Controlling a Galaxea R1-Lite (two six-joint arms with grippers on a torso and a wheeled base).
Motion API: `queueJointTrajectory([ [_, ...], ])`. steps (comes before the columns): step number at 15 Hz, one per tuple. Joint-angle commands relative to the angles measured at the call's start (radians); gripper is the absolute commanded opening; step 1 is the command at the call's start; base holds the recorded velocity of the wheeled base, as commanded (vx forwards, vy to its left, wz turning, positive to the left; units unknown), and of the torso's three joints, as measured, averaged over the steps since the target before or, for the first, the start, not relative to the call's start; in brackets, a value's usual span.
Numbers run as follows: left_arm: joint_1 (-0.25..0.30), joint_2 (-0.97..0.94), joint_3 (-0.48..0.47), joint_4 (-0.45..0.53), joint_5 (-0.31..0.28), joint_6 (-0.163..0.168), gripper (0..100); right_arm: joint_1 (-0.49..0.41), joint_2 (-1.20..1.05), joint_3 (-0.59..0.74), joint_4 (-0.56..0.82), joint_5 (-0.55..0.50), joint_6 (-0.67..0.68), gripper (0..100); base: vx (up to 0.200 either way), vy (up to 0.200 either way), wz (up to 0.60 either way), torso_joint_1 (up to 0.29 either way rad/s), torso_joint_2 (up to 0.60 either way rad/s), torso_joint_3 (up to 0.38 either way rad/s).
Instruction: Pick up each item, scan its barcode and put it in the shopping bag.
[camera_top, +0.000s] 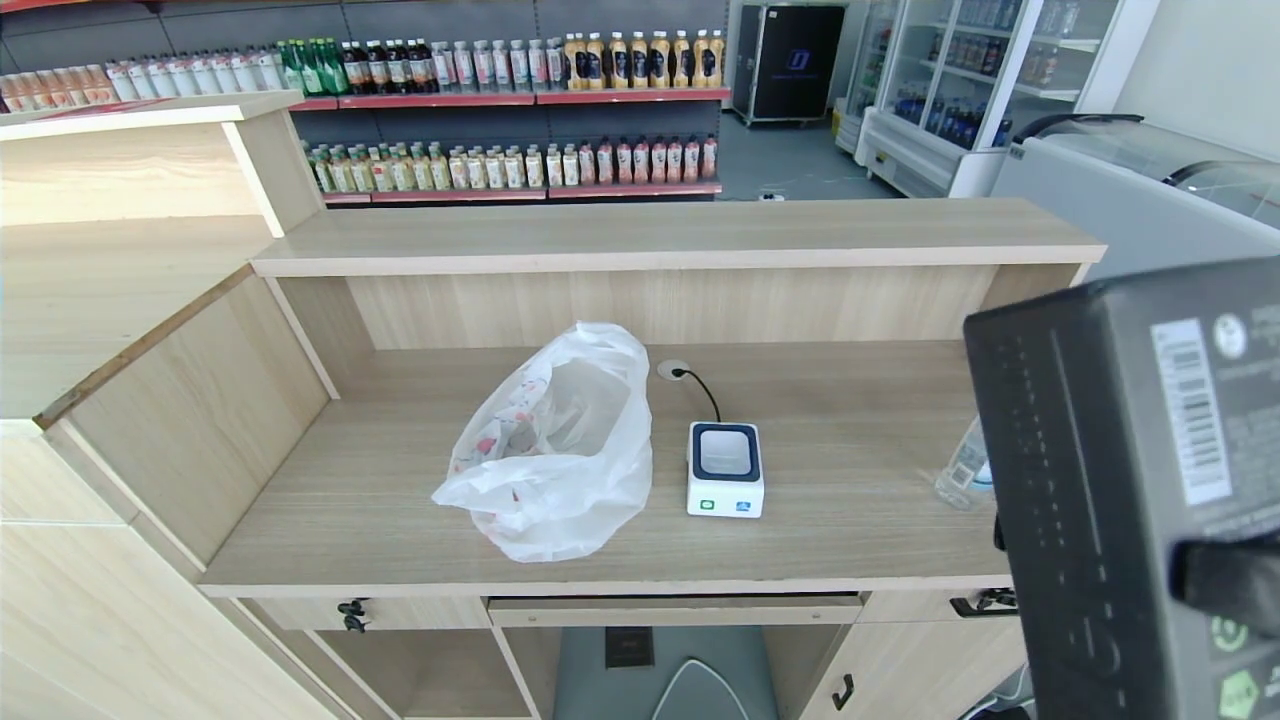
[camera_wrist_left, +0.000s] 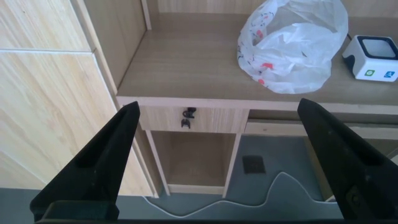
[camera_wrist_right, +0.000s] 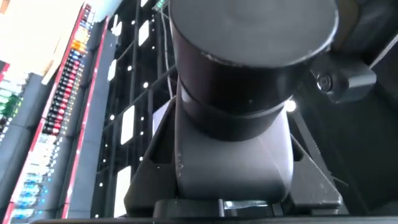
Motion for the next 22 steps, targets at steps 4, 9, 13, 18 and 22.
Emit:
queueJointTrajectory([
  [4, 0.001, 0.0, 0.0, 0.0, 0.0, 0.0, 100, -0.08, -0.033, -0.036, 0.026, -0.475, 0.477, 0, 0.0, 0.0, 0.0, 0.0, 0.0, 0.0],
  [9, 0.001, 0.0, 0.0, 0.0, 0.0, 0.0, 100, -0.178, -0.037, -0.19, 0.218, -1.217, 1.359, 0, 0.0, 0.0, 0.0, 0.0, 0.0, 0.0],
  [13, -0.001, 0.0, 0.0, 0.0, 0.0, 0.0, 100, -0.58, 0.029, -0.5, 0.87, -1.233, 1.8, 0, 0.0, 0.0, 0.0, 0.0, 0.0, 0.0],
  [18, 0.001, 0.0, 0.0, 0.0, 0.0, 0.0, 100, -0.849, 0.115, -0.657, 1.164, -0.757, 2.07, 0, 0.0, 0.0, 0.0, 0.0, 0.0, 0.0],
  [22, 0.001, 0.0, 0.0, 0.0, 0.0, 0.0, 100, -0.878, 0.217, -0.635, 1.1, -0.739, 2.073, 0, 0.0, 0.0, 0.0, 0.0, 0.0, 0.0],
])
